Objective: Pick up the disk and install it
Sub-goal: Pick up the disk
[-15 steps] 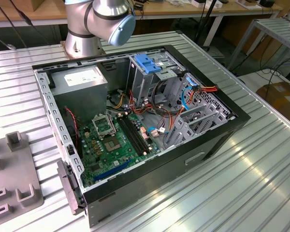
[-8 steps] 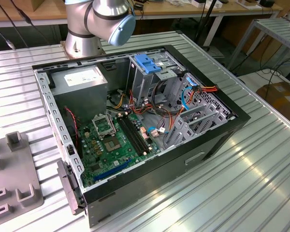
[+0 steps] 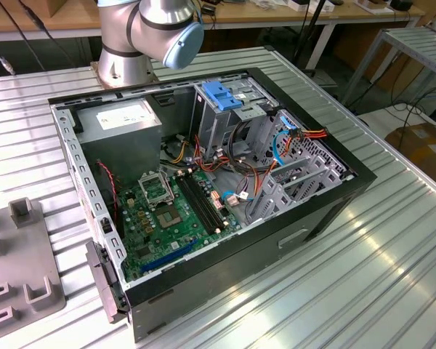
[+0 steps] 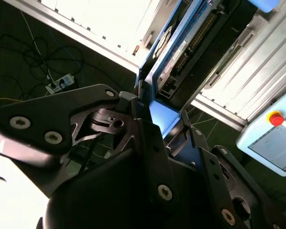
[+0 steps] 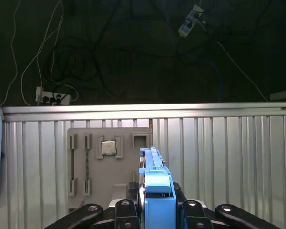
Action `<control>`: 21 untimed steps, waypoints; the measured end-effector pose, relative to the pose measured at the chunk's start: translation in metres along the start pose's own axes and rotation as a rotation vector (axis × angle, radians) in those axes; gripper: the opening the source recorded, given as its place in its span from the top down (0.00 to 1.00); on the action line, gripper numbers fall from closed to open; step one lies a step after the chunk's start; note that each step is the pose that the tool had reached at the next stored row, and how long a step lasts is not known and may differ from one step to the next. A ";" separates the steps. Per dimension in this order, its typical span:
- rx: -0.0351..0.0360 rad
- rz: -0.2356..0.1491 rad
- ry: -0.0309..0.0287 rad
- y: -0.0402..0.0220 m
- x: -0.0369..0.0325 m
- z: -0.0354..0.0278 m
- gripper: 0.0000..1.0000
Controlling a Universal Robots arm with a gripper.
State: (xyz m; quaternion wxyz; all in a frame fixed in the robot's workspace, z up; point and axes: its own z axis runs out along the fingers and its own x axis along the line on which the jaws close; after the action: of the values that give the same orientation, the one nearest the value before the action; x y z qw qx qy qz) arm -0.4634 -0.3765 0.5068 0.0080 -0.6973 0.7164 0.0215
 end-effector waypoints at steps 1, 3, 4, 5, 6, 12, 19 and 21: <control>0.0000 0.000 0.0000 0.0000 -0.0001 -0.0030 0.63; -0.0001 0.000 0.0000 0.0001 -0.0002 -0.0059 0.63; 0.0000 0.000 0.0000 0.0001 -0.0003 -0.0060 0.63; 0.0001 0.000 0.0000 0.0001 -0.0003 -0.0060 0.63; 0.0000 0.000 0.0000 0.0001 -0.0003 -0.0061 0.63; 0.0000 0.000 0.0000 0.0001 -0.0003 -0.0064 0.63; 0.0000 0.000 0.0001 -0.0082 -0.0005 -0.0067 0.63; 0.0001 0.000 0.0000 -0.0140 -0.0007 -0.0067 0.63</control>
State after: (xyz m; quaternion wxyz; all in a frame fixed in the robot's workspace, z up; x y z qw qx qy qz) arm -0.4493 -0.3765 0.5133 0.0081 -0.6973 0.7164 0.0214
